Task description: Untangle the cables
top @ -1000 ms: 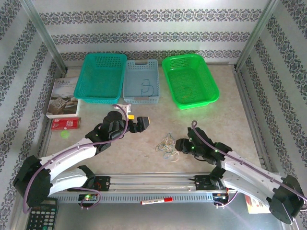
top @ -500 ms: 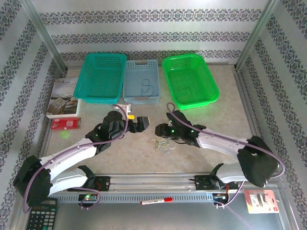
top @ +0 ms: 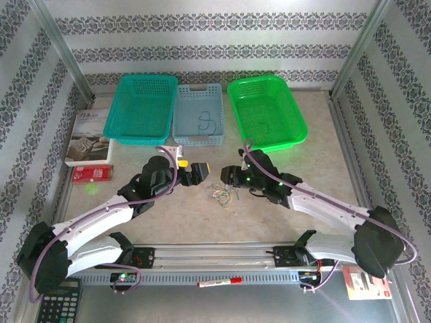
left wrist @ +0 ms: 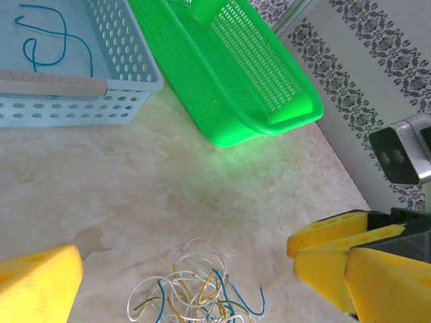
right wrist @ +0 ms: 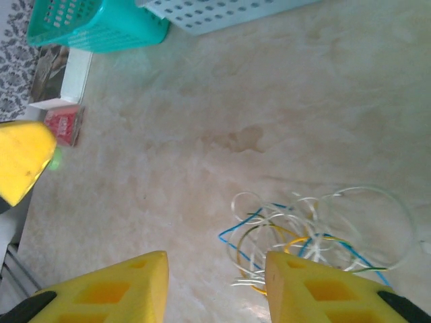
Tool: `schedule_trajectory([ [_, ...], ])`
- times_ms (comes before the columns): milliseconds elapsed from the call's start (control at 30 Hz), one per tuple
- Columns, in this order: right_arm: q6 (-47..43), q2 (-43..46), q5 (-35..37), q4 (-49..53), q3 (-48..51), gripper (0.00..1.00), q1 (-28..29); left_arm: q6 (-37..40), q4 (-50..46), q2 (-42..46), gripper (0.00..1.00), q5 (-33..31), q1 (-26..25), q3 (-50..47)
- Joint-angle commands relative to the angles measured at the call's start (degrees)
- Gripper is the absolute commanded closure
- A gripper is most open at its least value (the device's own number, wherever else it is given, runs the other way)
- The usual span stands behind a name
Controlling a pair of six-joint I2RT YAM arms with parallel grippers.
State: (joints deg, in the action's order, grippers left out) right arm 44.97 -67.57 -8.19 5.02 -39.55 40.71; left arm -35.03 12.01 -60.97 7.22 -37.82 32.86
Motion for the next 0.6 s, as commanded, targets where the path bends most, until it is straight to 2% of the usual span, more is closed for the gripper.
schedule_trajectory([
  [0, -1.72, 0.22, 2.05, 3.59, 2.78, 0.58, -1.85, -0.30, 0.73, 0.38, 0.00, -0.53, -0.67, 0.94],
  [333, -2.99, -8.03, -3.63, -0.66, 2.31, 0.69, -5.85, -0.35, 0.32, 0.16, 0.00, -0.47, -0.67, 1.37],
  [567, -1.99, -12.84, -6.40, -4.29, 1.28, 0.71, -5.75, -0.33, -0.14, 0.62, 0.00, -0.61, -0.68, 1.54],
])
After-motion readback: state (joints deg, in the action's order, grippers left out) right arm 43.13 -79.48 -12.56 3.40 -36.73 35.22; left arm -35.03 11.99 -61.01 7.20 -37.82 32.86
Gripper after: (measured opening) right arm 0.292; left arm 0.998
